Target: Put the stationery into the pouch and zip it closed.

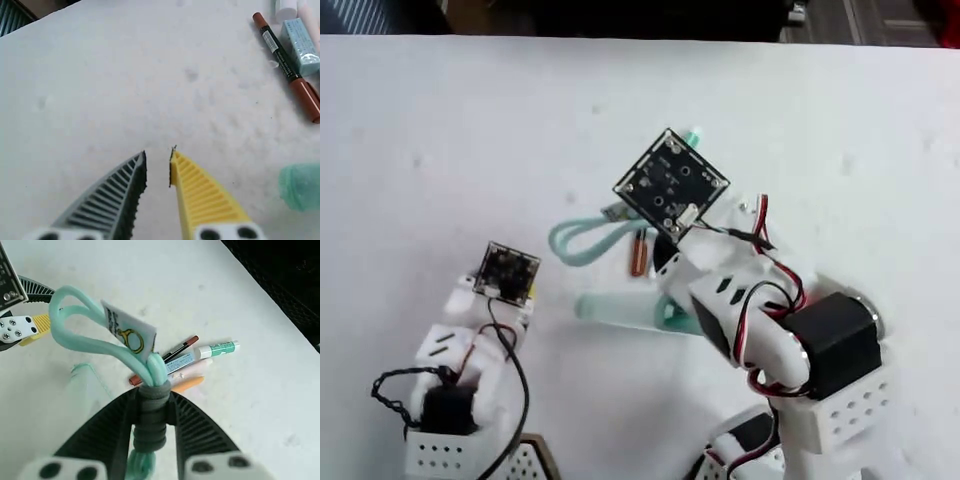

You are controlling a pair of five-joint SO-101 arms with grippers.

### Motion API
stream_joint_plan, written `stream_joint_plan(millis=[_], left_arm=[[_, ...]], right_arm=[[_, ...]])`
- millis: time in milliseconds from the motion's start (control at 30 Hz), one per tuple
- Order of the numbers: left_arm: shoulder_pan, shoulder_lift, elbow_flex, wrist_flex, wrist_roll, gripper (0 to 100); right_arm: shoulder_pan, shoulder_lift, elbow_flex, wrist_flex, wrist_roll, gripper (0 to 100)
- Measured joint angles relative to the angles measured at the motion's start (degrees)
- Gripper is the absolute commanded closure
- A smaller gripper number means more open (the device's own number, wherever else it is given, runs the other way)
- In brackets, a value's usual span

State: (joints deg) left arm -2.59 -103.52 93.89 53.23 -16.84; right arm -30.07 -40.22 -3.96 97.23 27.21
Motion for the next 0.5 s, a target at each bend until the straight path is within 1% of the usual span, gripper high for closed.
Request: stream_joint_plan(millis=[67, 200, 267, 333, 433, 500], left_arm=[[0.0, 0.0, 0.0, 0.0, 0.0, 89], [0.0, 0.0, 0.0, 0.0, 0.0, 89], [0.0, 0.0, 0.0, 0.0, 0.0, 89], [0.0, 0.0, 0.0, 0.0, 0.0, 88], [0.0, 0.0, -0.1, 0.3, -0.2, 83], [0.1, 0.1, -2.7, 3.7, -1.4, 82]], right_arm=[[0.0, 0.0, 0.0, 0.0, 0.4, 98.1], [0.0, -0.4, -0.4, -0.5, 8.4, 98.1], [0.1, -0.9, -1.4, -1.8, 11.1, 98.1], [0.3, -2.7, -3.3, -4.0, 11.9, 98.1], [0.1, -6.9, -6.2, -8.5, 12.5, 98.1], [0.1, -9.2, -6.8, -10.2, 13.5, 98.1]])
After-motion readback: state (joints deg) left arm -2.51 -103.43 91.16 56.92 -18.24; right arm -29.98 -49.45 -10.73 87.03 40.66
